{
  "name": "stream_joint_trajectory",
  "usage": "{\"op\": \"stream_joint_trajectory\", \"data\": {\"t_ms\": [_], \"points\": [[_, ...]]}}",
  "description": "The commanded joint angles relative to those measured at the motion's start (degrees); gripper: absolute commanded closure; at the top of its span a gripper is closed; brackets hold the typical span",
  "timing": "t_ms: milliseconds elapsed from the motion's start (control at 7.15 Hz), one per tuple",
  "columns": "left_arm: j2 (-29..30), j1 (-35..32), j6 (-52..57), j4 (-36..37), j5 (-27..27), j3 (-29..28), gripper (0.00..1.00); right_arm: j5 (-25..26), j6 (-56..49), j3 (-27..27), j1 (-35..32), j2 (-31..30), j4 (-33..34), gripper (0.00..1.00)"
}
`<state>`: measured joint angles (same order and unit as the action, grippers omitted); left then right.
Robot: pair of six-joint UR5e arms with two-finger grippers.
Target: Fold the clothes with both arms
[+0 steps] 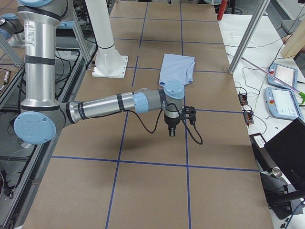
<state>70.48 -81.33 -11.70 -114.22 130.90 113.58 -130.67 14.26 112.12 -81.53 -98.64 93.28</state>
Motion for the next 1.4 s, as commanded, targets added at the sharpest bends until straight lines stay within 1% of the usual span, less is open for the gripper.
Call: {"op": "stream_joint_trajectory", "data": {"t_ms": [0,140,280,420,700,980,1260], "points": [[-0.3,-1.8,5.3,12.0,2.7,1.5,0.00,-2.1,0.0,-0.5,-0.7,-0.4,0.1,0.00],[-0.4,-2.3,11.7,20.8,2.6,4.4,0.00,-2.1,0.0,-0.9,-0.7,-0.3,0.1,0.00],[-0.3,-2.9,15.8,26.4,2.5,6.5,0.00,-2.1,0.0,-1.0,-0.7,-0.2,0.1,0.00],[-0.9,-5.0,16.1,27.3,1.9,5.9,0.00,-2.1,0.1,-1.4,-0.7,0.1,0.1,0.00],[-2.1,-5.1,16.1,29.0,1.9,5.3,0.00,-1.7,0.3,-2.1,-0.6,0.3,-0.1,0.00],[-1.4,-5.1,15.3,29.1,2.7,5.6,0.00,-2.0,0.2,-3.0,-0.6,0.2,-0.4,0.00],[-0.8,-5.0,15.3,29.8,2.6,3.9,0.00,-2.0,0.2,-3.2,-0.6,0.2,-0.2,0.00]]}}
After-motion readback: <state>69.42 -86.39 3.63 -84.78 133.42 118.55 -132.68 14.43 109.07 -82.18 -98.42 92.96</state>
